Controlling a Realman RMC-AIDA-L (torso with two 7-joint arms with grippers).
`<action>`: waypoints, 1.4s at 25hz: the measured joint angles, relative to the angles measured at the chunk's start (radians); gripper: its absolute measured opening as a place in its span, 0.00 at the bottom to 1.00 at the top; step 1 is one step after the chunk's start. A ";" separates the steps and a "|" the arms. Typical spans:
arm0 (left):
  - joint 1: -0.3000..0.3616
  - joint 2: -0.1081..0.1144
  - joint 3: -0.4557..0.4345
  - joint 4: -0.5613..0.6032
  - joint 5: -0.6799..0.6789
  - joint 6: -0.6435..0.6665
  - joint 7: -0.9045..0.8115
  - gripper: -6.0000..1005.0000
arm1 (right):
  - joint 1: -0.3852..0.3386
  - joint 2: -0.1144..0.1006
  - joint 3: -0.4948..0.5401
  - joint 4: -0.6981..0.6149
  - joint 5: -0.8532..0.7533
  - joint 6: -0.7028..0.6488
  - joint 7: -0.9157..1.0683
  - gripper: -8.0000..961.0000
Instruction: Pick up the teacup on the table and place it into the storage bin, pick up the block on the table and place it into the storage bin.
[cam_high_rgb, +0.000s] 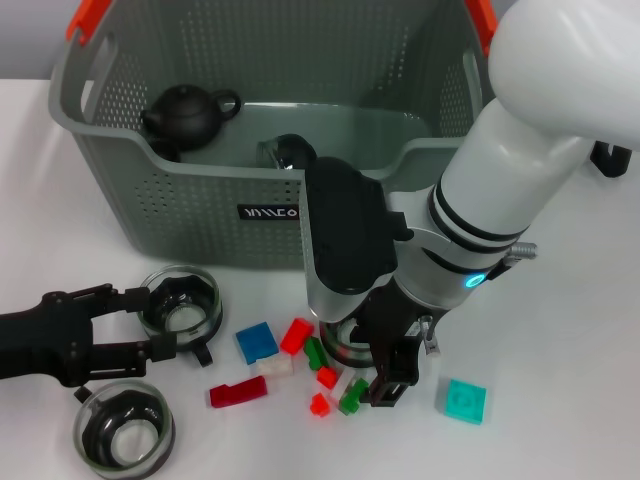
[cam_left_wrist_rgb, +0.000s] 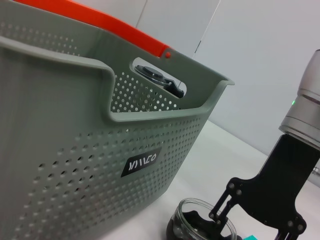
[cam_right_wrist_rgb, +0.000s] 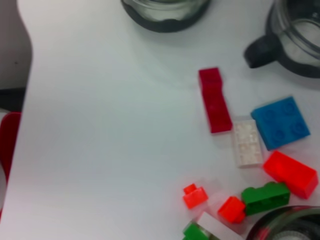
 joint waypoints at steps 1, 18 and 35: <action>0.000 0.000 0.000 0.000 0.000 0.000 0.000 0.88 | -0.001 0.000 -0.002 0.000 0.003 0.000 0.000 0.76; 0.004 -0.001 -0.002 -0.001 0.000 -0.004 -0.002 0.88 | -0.001 -0.003 -0.011 0.002 -0.004 0.039 0.030 0.34; 0.000 -0.002 0.000 -0.001 0.000 -0.004 0.001 0.88 | -0.095 -0.015 0.158 -0.177 0.016 -0.096 0.024 0.06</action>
